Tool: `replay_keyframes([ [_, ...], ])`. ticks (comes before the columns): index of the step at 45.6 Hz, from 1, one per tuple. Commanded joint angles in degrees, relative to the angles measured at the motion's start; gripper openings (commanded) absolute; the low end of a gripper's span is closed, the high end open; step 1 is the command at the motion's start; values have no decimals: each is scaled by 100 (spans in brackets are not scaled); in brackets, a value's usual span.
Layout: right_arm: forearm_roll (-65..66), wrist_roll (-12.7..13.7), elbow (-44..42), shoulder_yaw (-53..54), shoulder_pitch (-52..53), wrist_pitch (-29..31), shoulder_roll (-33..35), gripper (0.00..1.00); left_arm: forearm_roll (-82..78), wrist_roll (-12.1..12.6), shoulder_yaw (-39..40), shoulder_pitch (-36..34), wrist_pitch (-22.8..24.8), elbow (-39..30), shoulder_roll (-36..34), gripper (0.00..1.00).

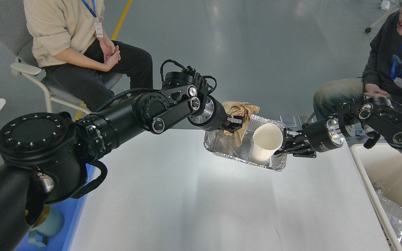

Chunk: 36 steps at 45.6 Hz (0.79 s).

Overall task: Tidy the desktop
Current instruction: 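Lift the napkin and drop it into the foil tray, then open the left gripper and pull it back over the blue bin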

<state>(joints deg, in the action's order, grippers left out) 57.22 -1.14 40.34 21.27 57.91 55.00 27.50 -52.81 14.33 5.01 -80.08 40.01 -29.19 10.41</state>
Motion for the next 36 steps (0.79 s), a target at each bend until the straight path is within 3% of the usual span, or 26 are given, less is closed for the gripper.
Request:
replay_keyframes([
  [1,8,0,-9,0,-17,0,1,0,8,0,9,-7,-2,-8,14,14],
  [7,17,9,-27,0,-34,0,1,0,34,0,35,-16,7,-8,5,37],
  [12,17,9,-35,0,-43,0,-25,0,52,-88,88,-16,7,-17,14,74],
  [17,26,0,-62,0,-61,0,-25,0,78,-176,106,-34,7,-17,5,91],
  [22,26,0,-70,0,-61,0,-34,0,78,-211,114,-51,42,-52,5,96],
  [36,26,9,-70,0,-78,0,-34,0,96,-194,589,-244,218,-113,-92,97],
])
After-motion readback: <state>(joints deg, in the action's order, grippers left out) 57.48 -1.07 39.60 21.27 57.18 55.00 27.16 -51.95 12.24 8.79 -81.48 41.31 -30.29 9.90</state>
